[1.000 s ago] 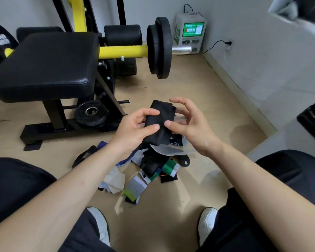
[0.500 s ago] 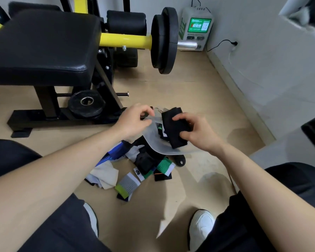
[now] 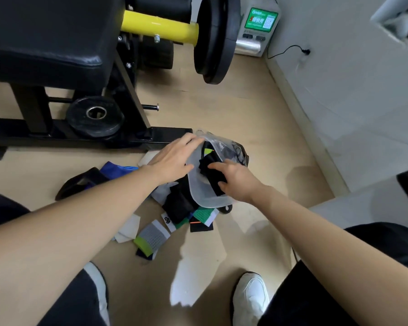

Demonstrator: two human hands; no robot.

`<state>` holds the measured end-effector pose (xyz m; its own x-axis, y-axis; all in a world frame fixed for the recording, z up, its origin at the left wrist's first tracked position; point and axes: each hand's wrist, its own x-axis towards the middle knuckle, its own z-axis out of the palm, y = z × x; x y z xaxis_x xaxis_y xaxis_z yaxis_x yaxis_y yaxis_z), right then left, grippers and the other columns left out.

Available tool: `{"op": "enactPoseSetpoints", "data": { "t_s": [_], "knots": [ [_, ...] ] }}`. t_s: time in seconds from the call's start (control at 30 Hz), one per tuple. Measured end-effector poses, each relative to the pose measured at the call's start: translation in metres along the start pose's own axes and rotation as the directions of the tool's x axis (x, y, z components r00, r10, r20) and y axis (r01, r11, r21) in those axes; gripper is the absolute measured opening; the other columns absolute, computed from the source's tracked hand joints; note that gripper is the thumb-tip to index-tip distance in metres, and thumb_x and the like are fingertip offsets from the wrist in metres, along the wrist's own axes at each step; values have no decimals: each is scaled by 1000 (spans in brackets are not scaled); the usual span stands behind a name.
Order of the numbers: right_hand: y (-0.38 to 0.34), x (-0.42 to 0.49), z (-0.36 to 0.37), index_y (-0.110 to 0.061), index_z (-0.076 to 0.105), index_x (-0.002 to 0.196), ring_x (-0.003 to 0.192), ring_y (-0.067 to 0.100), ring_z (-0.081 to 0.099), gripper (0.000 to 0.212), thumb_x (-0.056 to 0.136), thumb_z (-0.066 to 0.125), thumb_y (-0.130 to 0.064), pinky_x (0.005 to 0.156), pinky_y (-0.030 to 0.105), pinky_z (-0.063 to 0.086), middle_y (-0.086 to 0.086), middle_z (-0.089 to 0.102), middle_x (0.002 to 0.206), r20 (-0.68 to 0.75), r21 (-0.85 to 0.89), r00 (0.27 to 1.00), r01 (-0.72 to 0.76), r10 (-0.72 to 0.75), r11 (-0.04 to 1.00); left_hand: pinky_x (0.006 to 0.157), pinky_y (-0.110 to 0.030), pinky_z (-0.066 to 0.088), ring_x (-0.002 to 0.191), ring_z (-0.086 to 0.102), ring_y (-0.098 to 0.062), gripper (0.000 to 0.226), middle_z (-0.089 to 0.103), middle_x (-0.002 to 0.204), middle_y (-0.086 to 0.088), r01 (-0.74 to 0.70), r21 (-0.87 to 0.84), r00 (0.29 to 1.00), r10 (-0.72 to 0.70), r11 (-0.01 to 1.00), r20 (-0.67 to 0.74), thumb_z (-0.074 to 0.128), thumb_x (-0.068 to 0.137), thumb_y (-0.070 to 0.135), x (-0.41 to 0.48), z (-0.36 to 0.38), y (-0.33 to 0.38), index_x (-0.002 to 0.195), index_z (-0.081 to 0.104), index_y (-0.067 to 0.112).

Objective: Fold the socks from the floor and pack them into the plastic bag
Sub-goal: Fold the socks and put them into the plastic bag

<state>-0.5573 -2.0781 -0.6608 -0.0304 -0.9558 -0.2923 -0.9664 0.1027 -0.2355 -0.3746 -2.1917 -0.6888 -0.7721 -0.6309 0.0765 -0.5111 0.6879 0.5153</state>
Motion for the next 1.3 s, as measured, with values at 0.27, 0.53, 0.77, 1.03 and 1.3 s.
{"op": "enactPoseSetpoints", "data": {
  "t_s": [0.27,0.53,0.77,1.03,1.3],
  "knots": [
    [1,56,45,-17,37,147,113,41,49,62,89,59,-14,92,44,48,16,48,126,-42,-71,993,-115,112,991,82,-31,44,117,54,-26,97,27,153,6,-37,-89,998,32,995,-62,73,80,-4,21,-1,4,158,21,19],
    [34,118,42,-14,1,158,136,35,40,89,94,62,-23,106,36,35,20,32,154,144,-28,957,-250,252,968,82,-36,52,104,55,-20,99,29,153,7,-51,-158,993,33,986,-117,69,76,-12,32,-6,-3,158,24,19],
    [60,142,57,-27,-10,157,151,38,10,81,99,32,-62,120,53,19,17,0,165,338,-414,821,-309,460,856,84,-18,37,115,50,-13,92,33,152,6,-43,-181,998,33,983,-56,70,79,-10,32,-1,-2,156,31,22],
    [51,114,52,-23,25,154,137,35,34,65,98,42,-53,109,42,28,18,39,146,188,-246,969,-114,162,963,89,-43,51,122,52,-22,84,38,148,5,0,-133,1000,-3,991,-20,75,78,3,15,-3,-11,151,44,30],
    [4,42,38,-15,64,102,85,27,59,35,94,50,-45,76,42,49,0,55,88,-64,-56,958,277,-280,959,87,-43,52,128,50,-19,58,45,144,8,-44,14,998,44,999,-37,79,80,17,-10,-11,-13,134,62,30]
  ]
}}
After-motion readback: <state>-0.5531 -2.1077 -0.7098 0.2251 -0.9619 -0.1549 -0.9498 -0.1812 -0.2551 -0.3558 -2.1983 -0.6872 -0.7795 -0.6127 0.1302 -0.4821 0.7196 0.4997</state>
